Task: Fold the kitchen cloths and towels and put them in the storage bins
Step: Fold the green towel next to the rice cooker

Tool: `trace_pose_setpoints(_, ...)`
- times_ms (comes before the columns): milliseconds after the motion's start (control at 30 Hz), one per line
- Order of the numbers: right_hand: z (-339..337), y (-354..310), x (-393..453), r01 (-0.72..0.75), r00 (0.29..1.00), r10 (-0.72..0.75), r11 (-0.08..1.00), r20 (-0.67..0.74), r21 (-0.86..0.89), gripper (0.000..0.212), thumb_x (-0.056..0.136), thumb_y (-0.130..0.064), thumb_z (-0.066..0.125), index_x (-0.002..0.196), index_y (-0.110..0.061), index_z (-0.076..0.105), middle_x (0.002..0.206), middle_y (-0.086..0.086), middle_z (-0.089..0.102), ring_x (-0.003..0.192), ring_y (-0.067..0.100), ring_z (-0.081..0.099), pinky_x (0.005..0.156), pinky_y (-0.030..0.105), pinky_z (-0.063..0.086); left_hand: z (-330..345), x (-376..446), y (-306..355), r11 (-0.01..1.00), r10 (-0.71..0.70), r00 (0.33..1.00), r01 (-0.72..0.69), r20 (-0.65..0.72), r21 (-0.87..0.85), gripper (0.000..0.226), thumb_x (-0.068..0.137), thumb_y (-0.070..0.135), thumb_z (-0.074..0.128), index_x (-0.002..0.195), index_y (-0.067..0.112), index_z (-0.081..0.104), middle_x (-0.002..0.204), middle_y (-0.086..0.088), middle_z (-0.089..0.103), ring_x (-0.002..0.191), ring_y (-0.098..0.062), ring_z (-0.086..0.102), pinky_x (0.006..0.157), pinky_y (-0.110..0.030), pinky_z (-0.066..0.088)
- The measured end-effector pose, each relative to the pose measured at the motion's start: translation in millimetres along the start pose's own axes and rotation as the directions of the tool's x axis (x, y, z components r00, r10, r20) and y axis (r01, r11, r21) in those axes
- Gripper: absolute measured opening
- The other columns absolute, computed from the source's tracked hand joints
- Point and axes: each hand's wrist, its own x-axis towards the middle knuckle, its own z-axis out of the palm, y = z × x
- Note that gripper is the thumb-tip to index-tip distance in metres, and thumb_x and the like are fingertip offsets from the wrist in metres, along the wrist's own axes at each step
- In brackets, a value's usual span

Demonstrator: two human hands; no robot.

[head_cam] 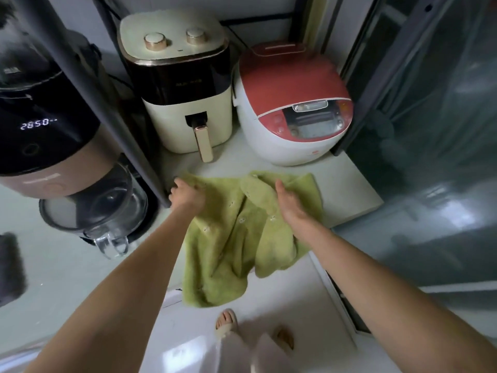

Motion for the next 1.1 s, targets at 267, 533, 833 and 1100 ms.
trace_pose_setpoints(267, -11, -1, 2, 0.11, 0.994, -0.111, 0.987, 0.004, -0.119, 0.004, 0.085, -0.018, 0.063, 0.088, -0.015, 0.06, 0.084, 0.005, 0.065, 0.076, 0.021, 0.062, 0.066, 0.029, 0.05, -12, -4, 31, 0.959, 0.057, 0.996, -0.035, 0.074, -0.28, 0.035, 0.088, 0.028, 0.063, 0.107, -0.002, 0.06, 0.101, -0.015, 0.063, 0.094, -0.031, 0.064, 0.075, -0.035, 0.053)
trace_pose_setpoints(533, -11, -5, -13, 0.499, 0.848, -0.523, 0.843, -0.087, -0.2, 0.03, 0.081, -0.005, 0.063, 0.066, -0.018, 0.04, 0.064, -0.004, 0.042, 0.06, 0.01, 0.039, 0.06, 0.028, 0.033, 3, -90, 52, 0.782, 0.304, 0.933, -0.127, 0.195, -0.611, 0.02, 0.094, 0.024, 0.059, 0.082, 0.011, 0.069, 0.076, -0.005, 0.067, 0.067, -0.021, 0.061, 0.059, -0.028, 0.051)
trace_pose_setpoints(833, -16, 4, -13, 0.556, 0.785, -0.562, 0.825, -0.261, -0.104, 0.01, 0.086, -0.017, 0.066, 0.093, -0.014, 0.072, 0.091, 0.002, 0.074, 0.083, 0.022, 0.068, 0.079, 0.043, 0.054, 1, -108, 60, 0.813, 0.215, 0.971, -0.118, 0.107, -0.57, 0.02, 0.093, 0.028, 0.06, 0.087, 0.009, 0.063, 0.071, -0.002, 0.057, 0.061, -0.018, 0.048, 0.048, -0.022, 0.037)
trace_pose_setpoints(1100, -19, -1, -34, 0.736, 0.569, -0.813, 0.57, -0.123, -0.367, 0.036, 0.092, -0.014, 0.057, 0.125, -0.028, 0.061, 0.109, -0.001, 0.071, 0.09, 0.018, 0.07, 0.08, 0.034, 0.055, -6, -116, 80, 0.651, 0.118, 0.973, 0.074, 0.197, -0.755, 0.014, 0.087, 0.018, 0.069, 0.074, 0.011, 0.07, 0.08, -0.011, 0.066, 0.073, -0.024, 0.058, 0.072, -0.037, 0.053)
